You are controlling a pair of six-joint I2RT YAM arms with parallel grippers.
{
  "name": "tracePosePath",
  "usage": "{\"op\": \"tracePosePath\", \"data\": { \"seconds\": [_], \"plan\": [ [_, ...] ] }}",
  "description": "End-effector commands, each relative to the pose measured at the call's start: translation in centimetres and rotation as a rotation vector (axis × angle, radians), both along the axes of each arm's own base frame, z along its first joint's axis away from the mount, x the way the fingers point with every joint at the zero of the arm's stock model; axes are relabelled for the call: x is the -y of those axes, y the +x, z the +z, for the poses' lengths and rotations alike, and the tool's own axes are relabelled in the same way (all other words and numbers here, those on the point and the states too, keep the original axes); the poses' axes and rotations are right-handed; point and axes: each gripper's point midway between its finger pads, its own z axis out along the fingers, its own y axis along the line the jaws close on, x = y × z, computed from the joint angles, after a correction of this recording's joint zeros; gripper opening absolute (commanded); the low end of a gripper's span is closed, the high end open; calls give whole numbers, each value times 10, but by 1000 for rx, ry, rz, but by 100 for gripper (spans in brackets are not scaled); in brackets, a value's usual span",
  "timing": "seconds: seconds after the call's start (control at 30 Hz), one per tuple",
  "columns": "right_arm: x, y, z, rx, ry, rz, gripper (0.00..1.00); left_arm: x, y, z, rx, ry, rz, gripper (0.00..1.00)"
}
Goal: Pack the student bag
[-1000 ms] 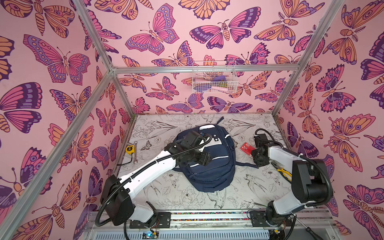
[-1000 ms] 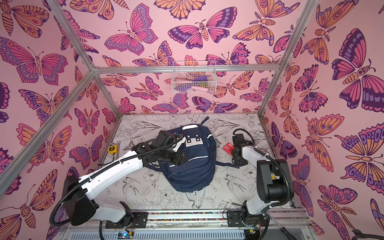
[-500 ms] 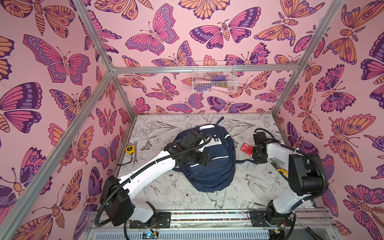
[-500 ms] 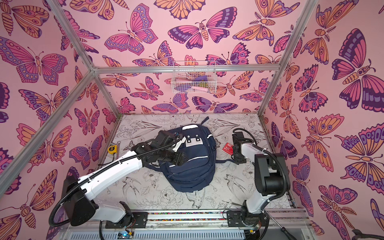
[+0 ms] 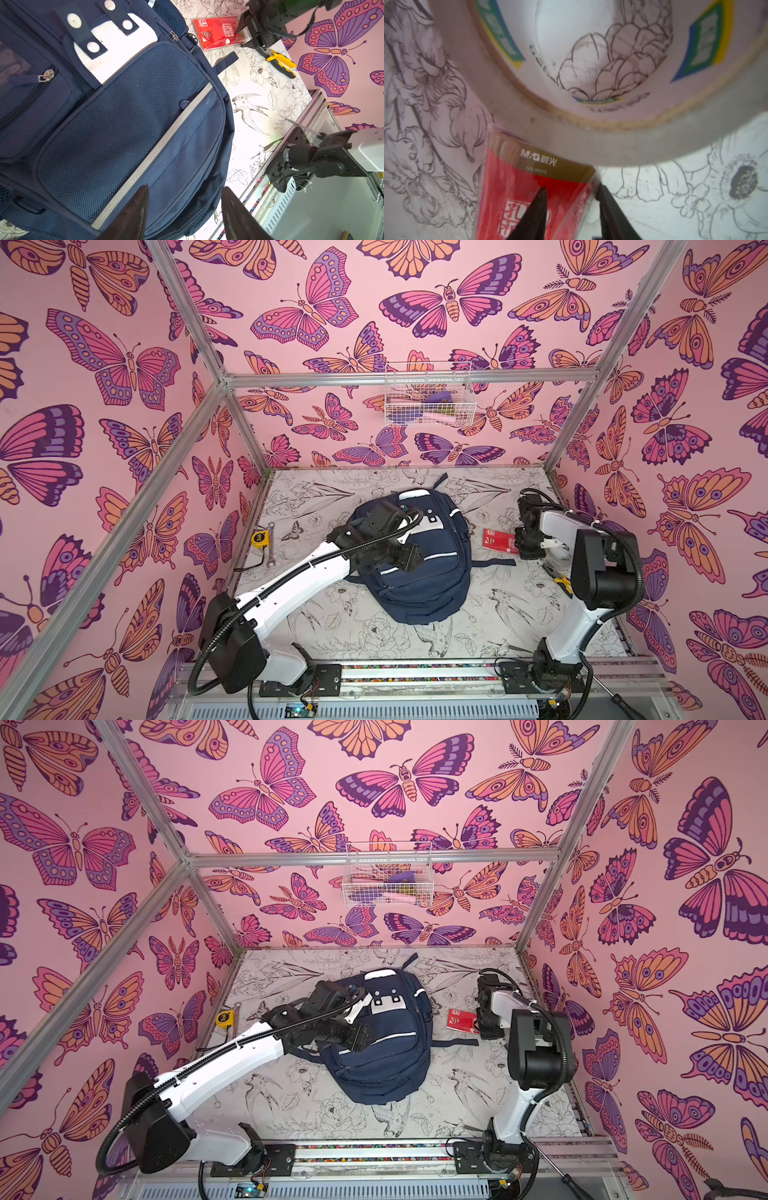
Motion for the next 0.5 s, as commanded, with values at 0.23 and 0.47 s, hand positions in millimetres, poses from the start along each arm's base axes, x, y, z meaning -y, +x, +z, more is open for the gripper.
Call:
{"op": "tracePosePath", "data": {
  "seconds": [0.23,0.47],
  "plan": [
    [3,-4,-11,-100,18,101,0,-5,-1,1,3,-4,10,57],
    [4,17,32,46,-32,243,0,-6,2,-2,-5,1,39,71]
  ]
}}
